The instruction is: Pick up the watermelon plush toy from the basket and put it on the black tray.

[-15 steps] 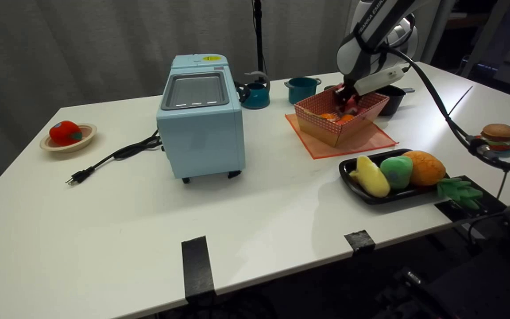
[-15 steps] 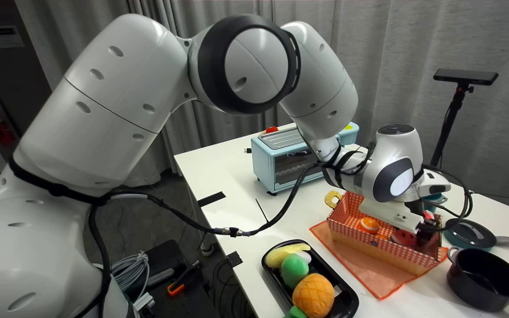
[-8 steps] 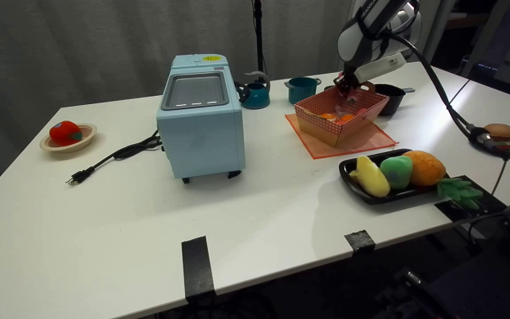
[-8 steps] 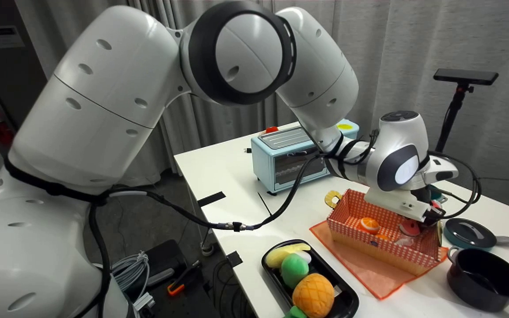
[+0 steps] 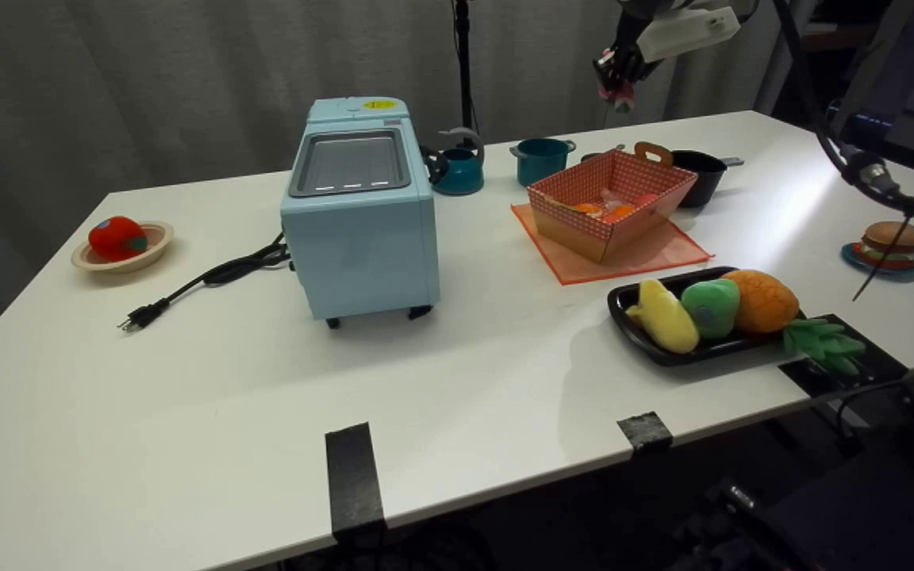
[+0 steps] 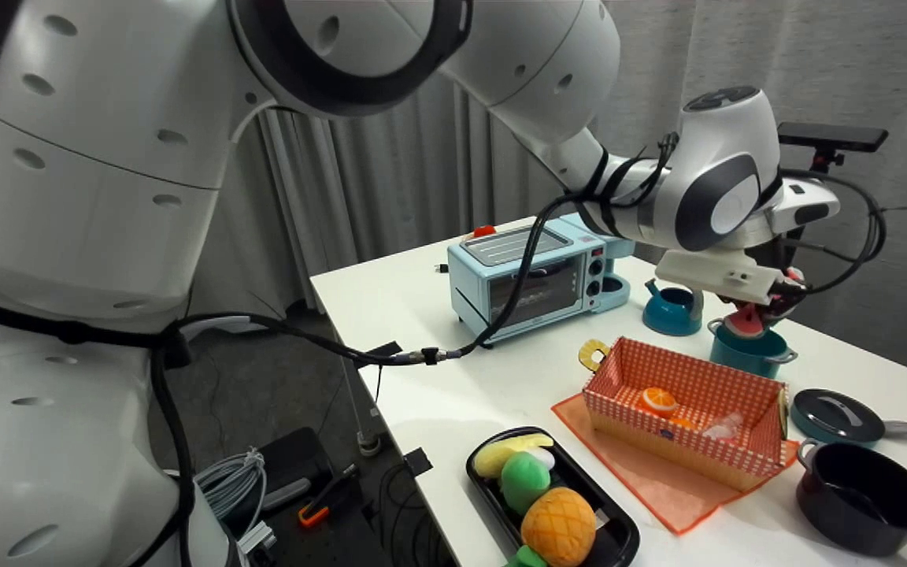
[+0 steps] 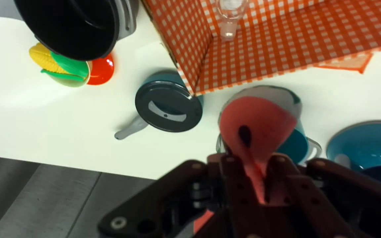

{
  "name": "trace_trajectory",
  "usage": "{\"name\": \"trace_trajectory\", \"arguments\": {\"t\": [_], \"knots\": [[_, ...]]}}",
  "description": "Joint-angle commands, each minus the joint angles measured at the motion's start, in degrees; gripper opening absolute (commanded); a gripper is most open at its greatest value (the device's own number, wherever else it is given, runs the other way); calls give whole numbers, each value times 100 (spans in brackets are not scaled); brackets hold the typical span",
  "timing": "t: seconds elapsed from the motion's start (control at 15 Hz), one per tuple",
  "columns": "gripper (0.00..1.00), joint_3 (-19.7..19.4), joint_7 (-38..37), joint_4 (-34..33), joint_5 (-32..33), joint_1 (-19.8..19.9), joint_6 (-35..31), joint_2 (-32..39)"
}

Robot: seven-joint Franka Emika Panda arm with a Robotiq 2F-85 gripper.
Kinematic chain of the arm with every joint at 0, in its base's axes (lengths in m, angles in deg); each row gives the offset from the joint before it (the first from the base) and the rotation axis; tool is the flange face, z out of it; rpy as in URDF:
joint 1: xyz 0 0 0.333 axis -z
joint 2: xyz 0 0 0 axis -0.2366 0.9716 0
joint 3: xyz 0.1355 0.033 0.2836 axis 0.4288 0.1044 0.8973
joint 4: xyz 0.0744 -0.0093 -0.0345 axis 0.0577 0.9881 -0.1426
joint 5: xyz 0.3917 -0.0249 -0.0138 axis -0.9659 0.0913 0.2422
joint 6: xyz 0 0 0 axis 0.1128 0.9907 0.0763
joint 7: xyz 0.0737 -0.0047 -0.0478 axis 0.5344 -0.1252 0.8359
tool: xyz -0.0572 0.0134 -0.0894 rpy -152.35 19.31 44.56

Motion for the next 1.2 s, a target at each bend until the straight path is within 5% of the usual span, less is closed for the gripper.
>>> {"name": "trace_trajectory", "arguments": {"t": [0.0,0.27,0.67,1.13], "knots": [[3,334,420,826,-367,198,237,-1036],[3,547,946,1716,-946,313,621,-2077],[3,310,1369,3041,-1283,124,1434,-3344],[3,117,1406,4257,-1031,31,1273,-3576]]}}
